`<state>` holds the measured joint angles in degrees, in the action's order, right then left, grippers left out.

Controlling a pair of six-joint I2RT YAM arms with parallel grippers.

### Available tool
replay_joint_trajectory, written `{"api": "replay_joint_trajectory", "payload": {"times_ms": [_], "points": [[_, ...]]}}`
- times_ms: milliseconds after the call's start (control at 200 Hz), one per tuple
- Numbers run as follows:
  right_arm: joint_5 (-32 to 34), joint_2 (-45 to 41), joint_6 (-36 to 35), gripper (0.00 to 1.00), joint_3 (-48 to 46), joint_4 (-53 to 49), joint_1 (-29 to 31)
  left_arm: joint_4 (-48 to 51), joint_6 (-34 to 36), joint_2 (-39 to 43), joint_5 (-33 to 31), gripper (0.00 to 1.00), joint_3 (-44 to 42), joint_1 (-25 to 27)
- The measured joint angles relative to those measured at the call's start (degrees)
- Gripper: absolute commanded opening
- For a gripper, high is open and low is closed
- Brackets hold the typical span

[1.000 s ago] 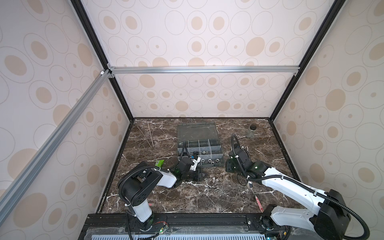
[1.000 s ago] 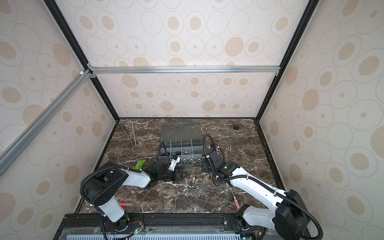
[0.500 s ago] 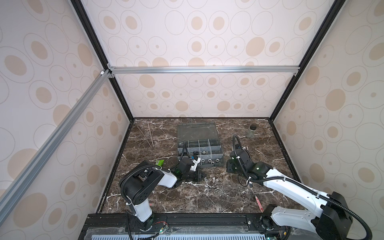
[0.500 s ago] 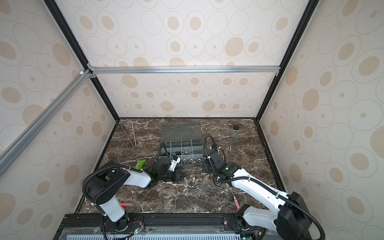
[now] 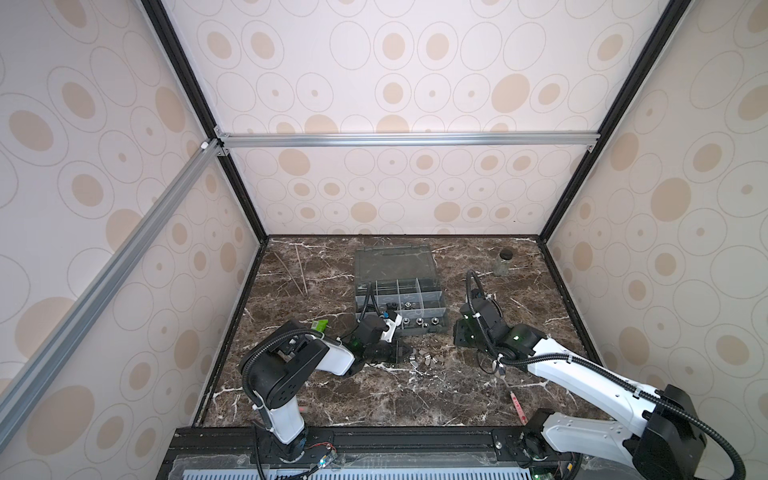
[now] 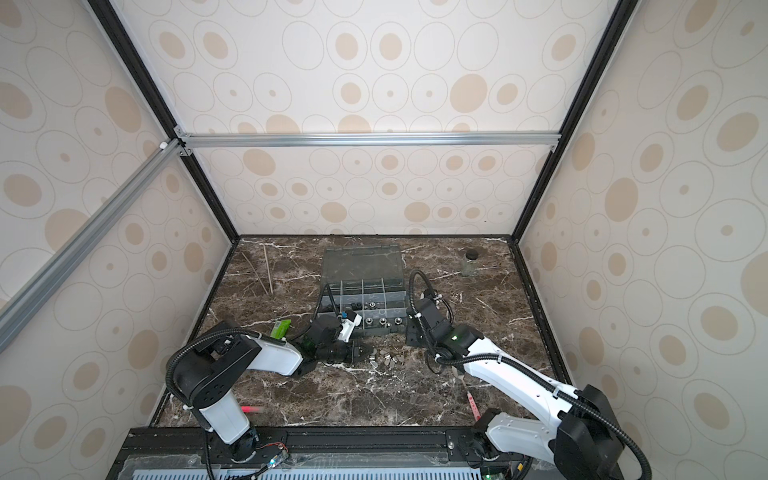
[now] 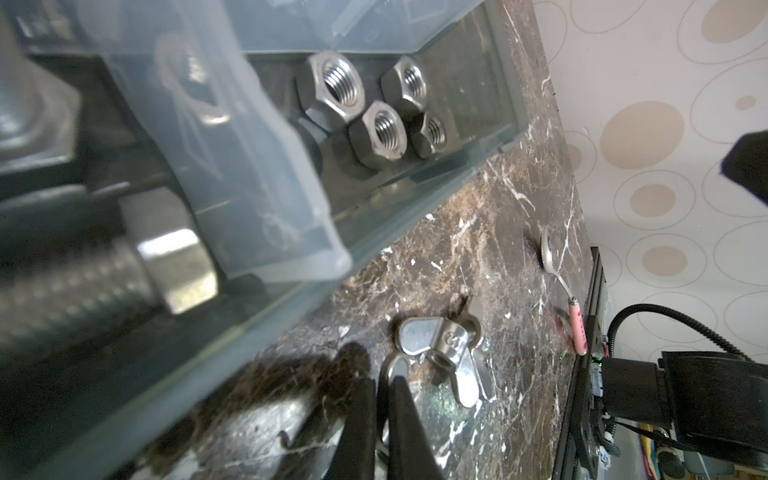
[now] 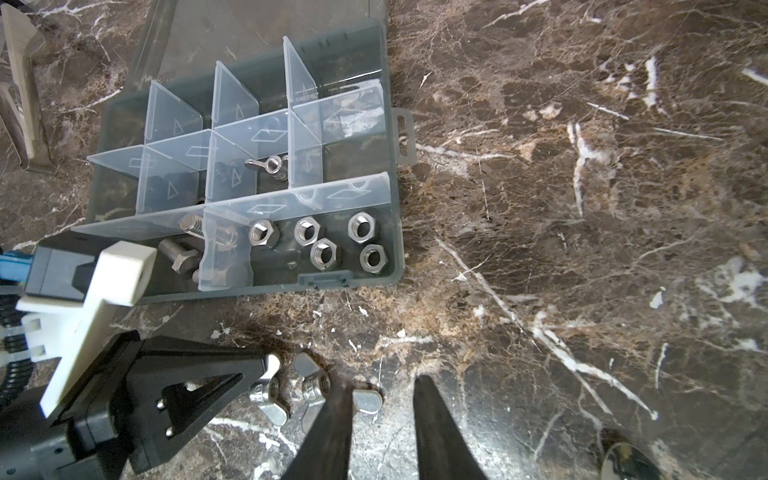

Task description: Sort the screws and nuts into containers

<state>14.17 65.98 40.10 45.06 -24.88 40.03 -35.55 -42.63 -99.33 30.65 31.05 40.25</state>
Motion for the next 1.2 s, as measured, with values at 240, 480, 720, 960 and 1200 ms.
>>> {"api": "replay_joint_trajectory", "payload": {"times_ms": [240, 480, 720, 960, 1200], "points": [[0.0, 0.0, 0.2, 0.29, 0.0, 0.0, 0.0, -0.4, 0.0, -0.4, 0.3, 0.25, 0.0, 0.0], [0.0, 0.0, 0.2, 0.29, 0.0, -0.2, 0.0, -0.7, 0.0, -1.2, 0.8, 0.32, 0.8, 0.0], [0.0, 0.0, 0.2, 0.29, -0.2, -0.2, 0.0, -0.8, 0.0, -2.4, 1.4, 0.31, 2.0, 0.0], [0.0, 0.0, 0.2, 0.29, -0.4, -0.2, 0.0, -0.7, 0.2, -3.7, 2.8, 0.24, 3.2, 0.0], [0.0, 0.0, 0.2, 0.29, -0.4, 0.1, 0.0, -0.4, 0.4, -3.8, 4.1, 0.2, 3.2, 0.0]]}}
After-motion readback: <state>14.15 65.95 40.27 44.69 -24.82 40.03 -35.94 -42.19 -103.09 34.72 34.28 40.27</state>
